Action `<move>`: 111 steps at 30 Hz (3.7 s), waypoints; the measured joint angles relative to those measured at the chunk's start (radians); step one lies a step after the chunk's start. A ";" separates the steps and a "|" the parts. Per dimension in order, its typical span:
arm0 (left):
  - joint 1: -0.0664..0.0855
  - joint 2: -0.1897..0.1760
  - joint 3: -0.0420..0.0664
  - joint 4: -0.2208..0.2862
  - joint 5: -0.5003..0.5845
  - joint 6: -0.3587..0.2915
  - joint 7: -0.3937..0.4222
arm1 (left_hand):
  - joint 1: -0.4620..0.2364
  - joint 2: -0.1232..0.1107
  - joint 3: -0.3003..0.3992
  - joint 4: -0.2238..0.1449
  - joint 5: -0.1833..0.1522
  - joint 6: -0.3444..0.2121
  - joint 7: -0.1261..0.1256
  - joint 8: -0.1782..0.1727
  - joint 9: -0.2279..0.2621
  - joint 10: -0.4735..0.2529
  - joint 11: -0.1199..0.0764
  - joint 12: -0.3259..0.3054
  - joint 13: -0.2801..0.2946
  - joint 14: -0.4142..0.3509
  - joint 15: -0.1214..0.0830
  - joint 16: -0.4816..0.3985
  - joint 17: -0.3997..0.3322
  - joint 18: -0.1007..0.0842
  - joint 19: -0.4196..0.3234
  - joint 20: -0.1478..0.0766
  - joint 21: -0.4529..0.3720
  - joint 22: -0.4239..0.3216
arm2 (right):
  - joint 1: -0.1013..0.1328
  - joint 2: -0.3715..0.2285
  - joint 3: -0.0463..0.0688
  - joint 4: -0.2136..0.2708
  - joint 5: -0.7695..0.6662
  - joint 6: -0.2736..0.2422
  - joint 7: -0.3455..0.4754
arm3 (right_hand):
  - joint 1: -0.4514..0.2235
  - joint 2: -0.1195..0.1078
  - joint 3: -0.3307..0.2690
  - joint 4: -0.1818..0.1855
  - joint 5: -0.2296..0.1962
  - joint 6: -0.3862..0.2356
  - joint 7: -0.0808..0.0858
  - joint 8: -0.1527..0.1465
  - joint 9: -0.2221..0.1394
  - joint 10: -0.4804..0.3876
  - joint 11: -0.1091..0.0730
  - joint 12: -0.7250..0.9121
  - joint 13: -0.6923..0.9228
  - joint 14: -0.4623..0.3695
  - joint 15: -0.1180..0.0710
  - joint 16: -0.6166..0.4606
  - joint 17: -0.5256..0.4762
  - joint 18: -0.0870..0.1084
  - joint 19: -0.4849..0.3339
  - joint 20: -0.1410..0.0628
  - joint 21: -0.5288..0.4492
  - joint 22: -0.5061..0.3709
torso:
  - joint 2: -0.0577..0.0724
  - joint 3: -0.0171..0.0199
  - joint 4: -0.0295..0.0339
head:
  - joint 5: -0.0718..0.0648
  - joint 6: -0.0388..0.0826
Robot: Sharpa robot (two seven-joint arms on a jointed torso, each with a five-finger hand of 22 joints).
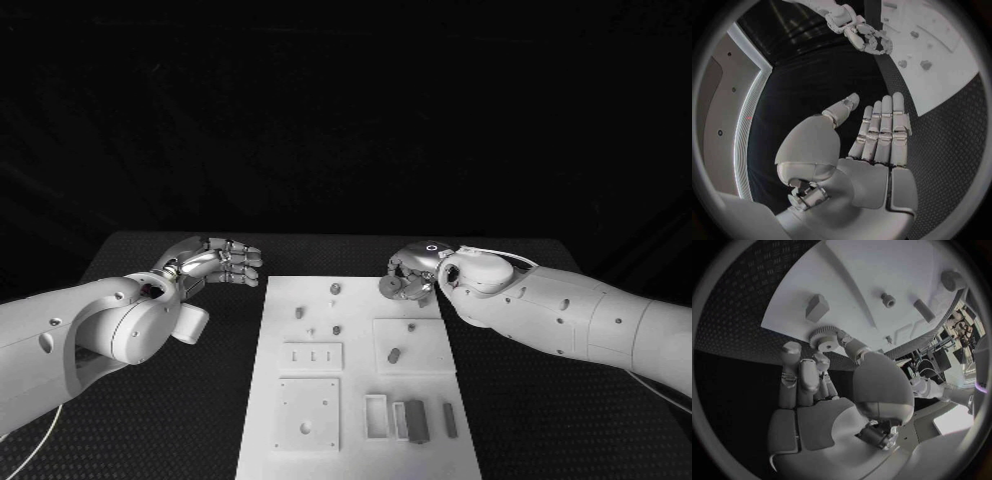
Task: Assemble the parts on the task board
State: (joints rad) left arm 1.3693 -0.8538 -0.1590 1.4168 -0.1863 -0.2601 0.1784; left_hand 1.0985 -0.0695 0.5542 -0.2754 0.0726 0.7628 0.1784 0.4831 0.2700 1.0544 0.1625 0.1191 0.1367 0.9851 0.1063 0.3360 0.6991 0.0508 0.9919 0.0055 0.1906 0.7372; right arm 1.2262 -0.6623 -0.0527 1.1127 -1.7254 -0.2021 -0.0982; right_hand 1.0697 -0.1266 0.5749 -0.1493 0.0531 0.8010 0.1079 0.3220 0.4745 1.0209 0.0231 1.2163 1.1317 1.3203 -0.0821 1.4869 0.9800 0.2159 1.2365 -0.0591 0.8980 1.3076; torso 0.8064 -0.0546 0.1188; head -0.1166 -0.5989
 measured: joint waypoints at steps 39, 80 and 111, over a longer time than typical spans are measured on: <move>0.000 -0.003 0.000 0.004 0.000 0.001 -0.003 | 0.000 0.000 0.000 0.000 0.000 0.000 0.000 -0.004 0.001 0.000 0.000 -0.004 0.000 -0.001 -0.001 0.000 0.002 0.003 0.000 0.000 0.000 0.000 | -0.004 0.009 -0.013 -0.002 -0.056 -0.040 0.010 | 0.023 0.054 0.011 -0.123 0.000 0.004 -0.004 0.004 -0.004 0.000 0.004 0.008 -0.014 -0.001 0.000 0.000 0.011 -0.001 -0.015 0.004 0.021 0.000 | 0.000 0.0006 -0.0014 | -0.001 -0.009; 0.000 -0.015 0.000 0.014 0.000 0.001 -0.004 | 0.000 0.000 0.000 0.000 0.000 -0.006 0.001 -0.012 0.001 0.000 0.000 -0.011 0.000 -0.001 -0.001 -0.004 0.007 0.005 0.000 0.000 -0.004 0.002 | -0.012 -0.044 0.015 0.188 -0.196 -0.121 -0.066 | -0.014 0.012 0.009 -0.104 0.001 0.092 -0.027 0.013 -0.002 0.017 -0.007 0.007 -0.029 0.005 -0.005 0.000 0.021 0.000 -0.007 0.004 0.021 0.000 | -0.001 -0.0005 -0.0014 | 0.001 0.003; 0.000 -0.016 0.000 0.021 0.000 0.000 -0.004 | 0.000 0.000 0.000 0.000 0.000 -0.006 0.001 -0.012 0.003 0.000 0.000 -0.011 0.000 0.003 -0.004 -0.008 0.008 0.001 0.004 -0.004 -0.004 0.002 | -0.013 0.086 -0.006 0.257 -0.323 -0.113 -0.163 | -0.005 -0.041 0.034 -0.068 0.001 0.109 -0.023 0.016 0.005 0.030 -0.012 0.002 -0.039 0.010 -0.010 0.000 0.027 0.000 0.004 0.000 0.021 0.000 | -0.001 -0.0016 0.0032 | 0.018 0.012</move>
State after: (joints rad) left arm 1.3693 -0.8694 -0.1586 1.4380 -0.1863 -0.2603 0.1748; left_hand 1.0985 -0.0695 0.5542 -0.2754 0.0726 0.7568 0.1796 0.4713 0.2731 1.0542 0.1622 0.1081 0.1367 0.9879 0.1019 0.3283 0.7073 0.0521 0.9956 0.0018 0.1868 0.7392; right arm 1.2136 -0.5759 -0.0591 1.3698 -2.0489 -0.3155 -0.2610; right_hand 1.0650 -0.1679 0.6086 -0.2177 0.0541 0.9104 0.0844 0.3376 0.4795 1.0511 0.0106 1.2186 1.0929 1.3301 -0.0924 1.4865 1.0071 0.2156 1.2403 -0.0586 0.9194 1.3073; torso 0.8057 -0.0562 0.1220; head -0.0988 -0.5868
